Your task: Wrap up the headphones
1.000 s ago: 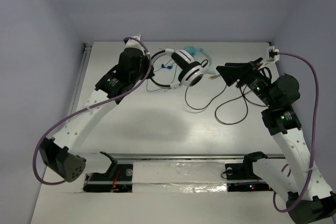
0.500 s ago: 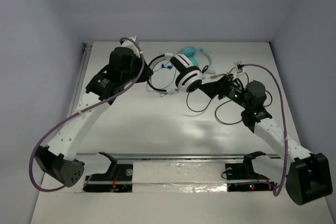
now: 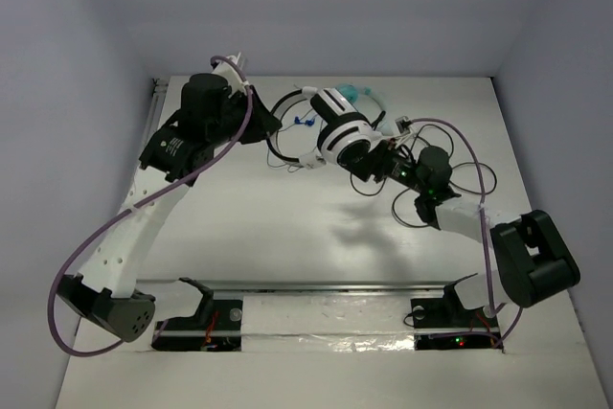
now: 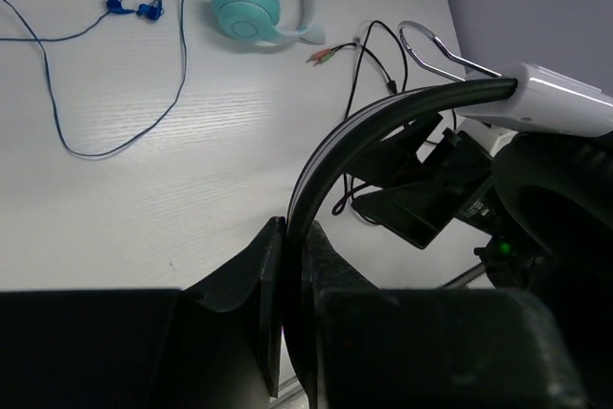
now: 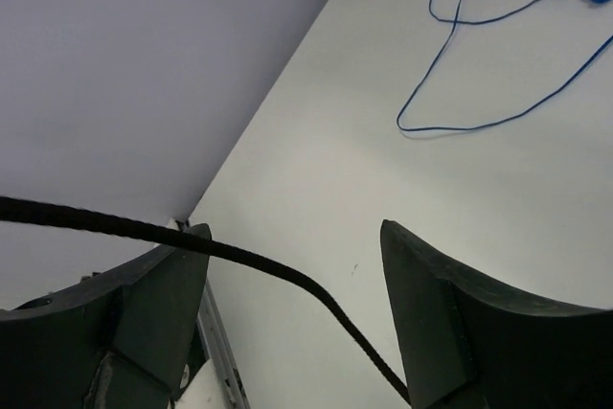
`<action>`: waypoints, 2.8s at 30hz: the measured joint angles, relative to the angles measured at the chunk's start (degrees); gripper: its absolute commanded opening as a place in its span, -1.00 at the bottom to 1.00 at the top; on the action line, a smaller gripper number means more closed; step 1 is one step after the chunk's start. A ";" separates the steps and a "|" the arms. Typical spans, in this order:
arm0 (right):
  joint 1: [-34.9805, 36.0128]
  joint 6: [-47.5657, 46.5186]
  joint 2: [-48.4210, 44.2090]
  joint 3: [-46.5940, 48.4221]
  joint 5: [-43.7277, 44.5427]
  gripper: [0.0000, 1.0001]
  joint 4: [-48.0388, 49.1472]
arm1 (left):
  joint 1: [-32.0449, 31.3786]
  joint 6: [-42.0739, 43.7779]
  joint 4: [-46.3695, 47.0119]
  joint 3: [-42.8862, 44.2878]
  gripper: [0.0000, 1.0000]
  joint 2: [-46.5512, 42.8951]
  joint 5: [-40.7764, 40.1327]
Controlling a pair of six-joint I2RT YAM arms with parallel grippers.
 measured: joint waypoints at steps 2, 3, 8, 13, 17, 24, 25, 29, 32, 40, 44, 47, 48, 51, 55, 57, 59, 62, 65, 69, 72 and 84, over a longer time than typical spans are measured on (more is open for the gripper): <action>0.04 0.50 1.14 -0.90 0.57 0.45 2.49 | 1.86 -0.09 -0.22 0.76 -1.00 0.00 1.86; 0.13 0.83 1.62 -1.53 0.87 0.43 3.58 | 3.06 -0.13 -0.20 1.11 -1.00 0.00 2.99; 0.70 1.90 4.04 -3.26 3.45 0.32 5.42 | 8.63 -2.58 2.64 1.38 -1.00 0.20 7.93; 1.46 2.32 5.95 -3.26 4.66 -0.14 6.56 | 9.31 -6.01 8.39 -0.39 -1.00 0.87 13.27; 2.64 2.67 7.89 -3.04 4.90 -0.63 6.78 | 9.20 -8.04 11.21 -3.21 -1.00 0.87 15.52; 11.58 0.90 8.39 1.57 12.26 -0.76 -2.60 | 9.16 -16.50 21.99 -14.03 -1.00 -0.09 14.36; 13.05 0.68 8.24 2.36 13.75 -0.79 -4.52 | 8.96 -18.32 24.70 -16.96 -1.00 -0.81 13.29; 18.71 -0.24 6.69 4.00 19.12 -0.79 -12.52 | 6.97 -23.23 29.55 -26.71 -1.00 -4.50 4.02; 23.39 -1.36 3.04 4.04 23.28 -0.79 -20.13 | 5.46 -24.28 30.12 -31.63 -1.00 -7.93 -5.86; 37.70 -2.69 -11.02 4.98 33.27 -0.78 -39.69 | 0.70 -23.69 30.23 -35.15 -1.00 -11.56 -27.76; 43.80 -3.37 -13.16 8.74 35.87 -0.82 -51.39 | -3.93 -22.03 29.22 -37.22 -1.00 -10.49 -33.90; 47.41 -4.20 -13.94 12.50 38.03 -0.83 -59.84 | -7.54 -20.39 26.99 -37.31 -1.00 -8.22 -38.14; 48.30 -4.52 -14.32 14.01 38.62 -0.83 -62.99 | -8.70 -19.76 26.25 -37.40 -1.00 -7.61 -39.28; 49.51 -6.10 -15.58 18.36 39.36 -0.88 -70.47 | -11.78 -17.81 24.09 -38.42 -1.00 -7.10 -42.16; 49.48 -8.92 -15.67 26.25 40.65 -0.96 -79.25 | -15.26 -15.04 21.53 -38.51 -1.00 -5.55 -44.15; 49.48 -10.73 -15.34 30.47 40.83 -0.97 -83.19 | -17.53 -13.27 20.35 -38.51 -1.00 -4.17 -44.41; 49.48 -12.35 -14.16 34.77 41.90 -0.97 -86.38 | -19.93 -11.41 19.28 -38.51 -1.00 -3.06 -43.45; 49.48 -14.38 -11.89 39.30 44.68 -0.96 -90.47 | -22.71 -7.61 17.00 -38.27 -1.00 -2.01 -39.65; 49.48 -15.91 -10.49 41.77 47.91 -0.95 -94.62 | -24.37 -3.87 13.60 -36.87 -1.00 -1.88 -37.18; 49.31 -17.59 -10.23 44.81 52.33 -0.94 -98.88 | -25.14 0.76 11.58 -35.34 -1.00 -2.36 -33.92; 48.57 -18.93 -10.38 45.94 55.43 -0.90 -99.06 | -25.46 3.32 11.17 -35.36 -1.00 -4.66 -29.73; 40.92 -23.91 -7.63 41.27 67.98 -0.51 -87.32 | -25.59 7.13 11.96 -35.36 -1.00 -11.34 -20.20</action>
